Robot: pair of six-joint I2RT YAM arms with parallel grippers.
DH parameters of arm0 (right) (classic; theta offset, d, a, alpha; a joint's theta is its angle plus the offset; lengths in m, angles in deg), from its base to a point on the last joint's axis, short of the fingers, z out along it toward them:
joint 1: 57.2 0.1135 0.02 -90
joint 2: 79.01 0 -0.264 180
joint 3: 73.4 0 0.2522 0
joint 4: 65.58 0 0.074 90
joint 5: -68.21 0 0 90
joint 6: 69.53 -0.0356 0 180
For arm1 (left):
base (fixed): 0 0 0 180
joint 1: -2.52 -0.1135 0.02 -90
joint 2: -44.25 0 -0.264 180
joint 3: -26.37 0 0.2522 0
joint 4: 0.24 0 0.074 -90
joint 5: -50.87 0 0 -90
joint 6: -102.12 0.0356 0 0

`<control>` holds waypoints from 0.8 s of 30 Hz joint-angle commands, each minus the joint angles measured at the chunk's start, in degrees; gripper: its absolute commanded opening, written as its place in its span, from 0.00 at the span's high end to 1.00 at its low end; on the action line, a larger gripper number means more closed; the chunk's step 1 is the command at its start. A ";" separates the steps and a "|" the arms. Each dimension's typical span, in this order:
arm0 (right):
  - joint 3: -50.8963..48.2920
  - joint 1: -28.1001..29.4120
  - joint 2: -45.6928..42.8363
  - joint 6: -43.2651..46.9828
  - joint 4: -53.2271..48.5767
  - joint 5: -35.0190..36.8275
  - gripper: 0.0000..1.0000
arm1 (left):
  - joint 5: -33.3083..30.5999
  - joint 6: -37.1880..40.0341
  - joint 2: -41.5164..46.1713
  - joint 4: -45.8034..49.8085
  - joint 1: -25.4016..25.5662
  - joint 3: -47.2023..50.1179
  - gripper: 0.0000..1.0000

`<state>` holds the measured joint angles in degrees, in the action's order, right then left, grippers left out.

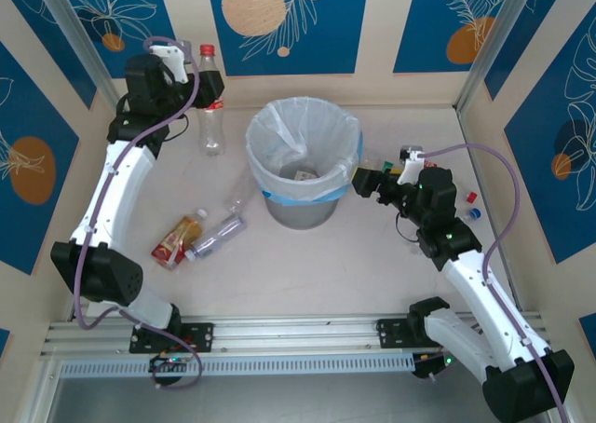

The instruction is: Put the plastic bottles in the bin

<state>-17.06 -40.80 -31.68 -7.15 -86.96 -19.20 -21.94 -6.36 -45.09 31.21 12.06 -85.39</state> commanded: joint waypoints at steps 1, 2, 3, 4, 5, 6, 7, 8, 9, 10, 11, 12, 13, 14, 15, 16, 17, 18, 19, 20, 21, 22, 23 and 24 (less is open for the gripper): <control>-0.65 0.47 -1.62 2.58 -3.15 -3.42 0.00 | 2.56 -0.03 2.35 -4.54 2.35 -1.85 0.49; -0.66 0.53 -1.80 2.73 -3.77 -3.58 0.00 | 2.38 0.24 2.65 -5.48 2.99 -1.79 0.49; -0.60 0.55 -1.89 2.79 -4.46 -3.57 0.01 | 2.24 0.37 2.98 -6.35 3.70 -1.69 0.49; -0.53 0.50 -1.89 2.86 -5.17 -3.20 0.01 | 2.42 0.46 3.11 -7.21 4.17 -1.79 0.49; -0.44 0.50 -1.89 3.00 -5.75 -2.87 0.00 | 2.71 0.46 3.26 -8.18 4.71 -2.00 0.49; -0.47 0.49 -1.96 2.96 -6.15 -2.60 0.00 | 3.20 0.48 3.14 -9.08 5.39 -2.23 0.49; -0.44 0.49 -1.91 2.87 -6.30 -2.33 0.00 | 3.74 0.61 2.97 -9.62 5.97 -2.58 0.49; -0.51 0.54 -1.98 2.69 -6.27 -2.17 0.00 | 4.33 0.92 2.71 -9.99 6.70 -3.21 0.49; -0.65 0.63 -1.97 2.57 -6.12 -2.02 0.00 | 4.80 1.20 2.32 -10.13 7.51 -3.80 0.49; -0.73 0.61 -1.98 2.33 -5.99 -1.85 0.00 | 5.31 1.47 2.00 -10.38 8.10 -4.30 0.49; -0.82 0.63 -1.98 2.22 -5.77 -1.80 0.00 | 5.71 1.51 1.58 -10.60 8.74 -4.90 0.49; -0.81 0.65 -1.95 2.05 -5.70 -1.67 0.00 | 5.91 1.52 1.16 -11.03 9.44 -5.30 0.49; -0.92 0.58 -2.01 1.95 -5.66 -1.51 0.00 | 5.97 1.43 0.79 -11.45 10.02 -5.60 0.49; -0.91 0.60 -2.02 1.78 -5.74 -1.32 0.00 | 6.16 1.43 0.20 -12.11 10.72 -5.99 0.49; -0.92 0.65 -1.98 1.73 -5.82 -1.05 0.00 | 6.34 1.34 -0.52 -12.62 11.38 -6.44 0.49; -0.99 0.58 -1.98 1.64 -5.91 -1.01 0.01 | 6.32 1.34 -1.13 -13.12 11.97 -6.89 0.49; -0.98 0.67 -1.98 1.61 -6.04 -0.86 0.00 | 6.36 1.34 -1.97 -13.53 12.57 -7.52 0.49; -0.93 0.65 -2.02 1.51 -6.15 -0.77 0.00 | 6.44 1.34 -2.97 -13.73 13.15 -8.25 0.49; -0.93 0.69 -2.06 1.39 -6.33 -0.74 0.00 | 6.42 1.43 -3.94 -13.61 13.61 -9.10 0.49; -0.84 0.73 -2.23 1.42 -6.63 -0.74 0.00 | 6.32 1.47 -5.07 -13.36 14.07 -10.04 0.49; -0.84 0.69 -2.39 1.27 -6.87 -0.66 0.00 | 6.21 1.42 -6.09 -13.15 14.48 -10.78 0.49; -0.81 0.76 -2.63 1.33 -7.05 -0.53 0.00 | 6.28 1.36 -7.04 -12.90 14.75 -11.54 0.49; -0.84 0.74 -2.98 1.30 -7.36 -0.35 0.00 | 6.18 1.22 -8.02 -12.69 15.01 -12.24 0.49; -0.84 0.76 -3.36 1.39 -7.67 -0.14 0.00 | 6.06 1.09 -8.80 -12.40 15.28 -12.92 0.49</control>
<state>-17.41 -40.43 -33.19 -5.59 -93.21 -20.34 -16.81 -5.75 -51.45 19.54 26.37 -95.55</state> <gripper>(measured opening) 0.995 0.512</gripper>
